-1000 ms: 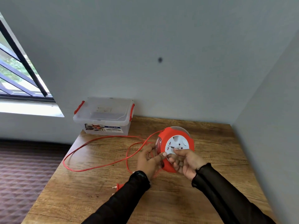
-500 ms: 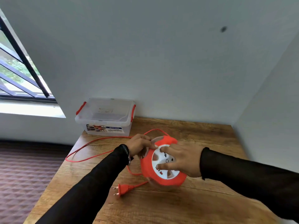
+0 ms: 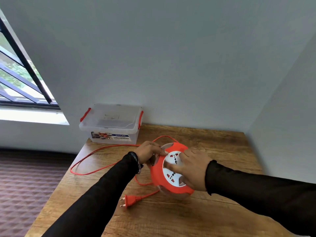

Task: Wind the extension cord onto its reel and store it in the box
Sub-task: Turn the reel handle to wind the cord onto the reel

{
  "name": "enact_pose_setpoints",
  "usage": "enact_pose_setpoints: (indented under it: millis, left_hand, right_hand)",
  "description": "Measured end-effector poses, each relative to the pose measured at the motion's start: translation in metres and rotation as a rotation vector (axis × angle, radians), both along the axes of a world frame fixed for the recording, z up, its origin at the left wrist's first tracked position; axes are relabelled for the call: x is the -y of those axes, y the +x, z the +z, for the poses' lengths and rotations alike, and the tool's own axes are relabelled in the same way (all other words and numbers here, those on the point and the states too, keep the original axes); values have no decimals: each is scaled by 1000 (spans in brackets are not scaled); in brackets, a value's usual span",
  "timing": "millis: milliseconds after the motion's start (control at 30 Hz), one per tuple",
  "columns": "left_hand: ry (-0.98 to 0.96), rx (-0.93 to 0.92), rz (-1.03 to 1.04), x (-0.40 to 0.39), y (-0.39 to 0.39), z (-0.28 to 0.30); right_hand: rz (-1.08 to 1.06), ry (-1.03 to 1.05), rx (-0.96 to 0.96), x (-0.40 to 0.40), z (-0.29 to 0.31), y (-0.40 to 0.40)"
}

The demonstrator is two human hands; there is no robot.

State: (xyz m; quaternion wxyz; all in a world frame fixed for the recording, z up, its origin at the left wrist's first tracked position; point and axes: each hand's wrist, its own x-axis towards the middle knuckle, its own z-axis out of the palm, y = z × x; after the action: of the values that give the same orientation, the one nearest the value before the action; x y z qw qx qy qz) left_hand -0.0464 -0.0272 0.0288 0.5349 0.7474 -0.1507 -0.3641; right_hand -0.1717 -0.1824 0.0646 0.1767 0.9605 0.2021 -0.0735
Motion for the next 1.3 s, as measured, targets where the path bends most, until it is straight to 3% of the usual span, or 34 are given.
enact_pose_setpoints:
  millis: [200, 400, 567, 700, 933, 1033, 1167, 1300]
  left_hand:
    - [-41, -41, 10, 1, -2, 5]
    - [-45, -21, 37, 1, -11, 13]
    - [-147, -46, 168, 6, -25, 8]
    - [-289, -34, 283, 11, -41, -1]
    - [-351, 129, 389, 12, -59, -27]
    - [-349, 84, 419, 13, -64, -33]
    - [-397, 19, 463, 19, -75, -41]
    - [-467, -16, 520, 23, -82, -44]
  right_hand:
    - [-124, 98, -96, 7, 3, 7]
    - [-232, 209, 2, 13, -3, 9]
    - [-535, 512, 106, 13, -25, 8]
    - [-789, 873, 148, 6, -37, 8]
    - [-1004, 1319, 189, -11, -49, 5]
    - [-1069, 1425, 177, -14, -53, 4]
    - [-1381, 1786, 90, -17, -47, 9]
    - [-1601, 1977, -141, -7, -46, 16]
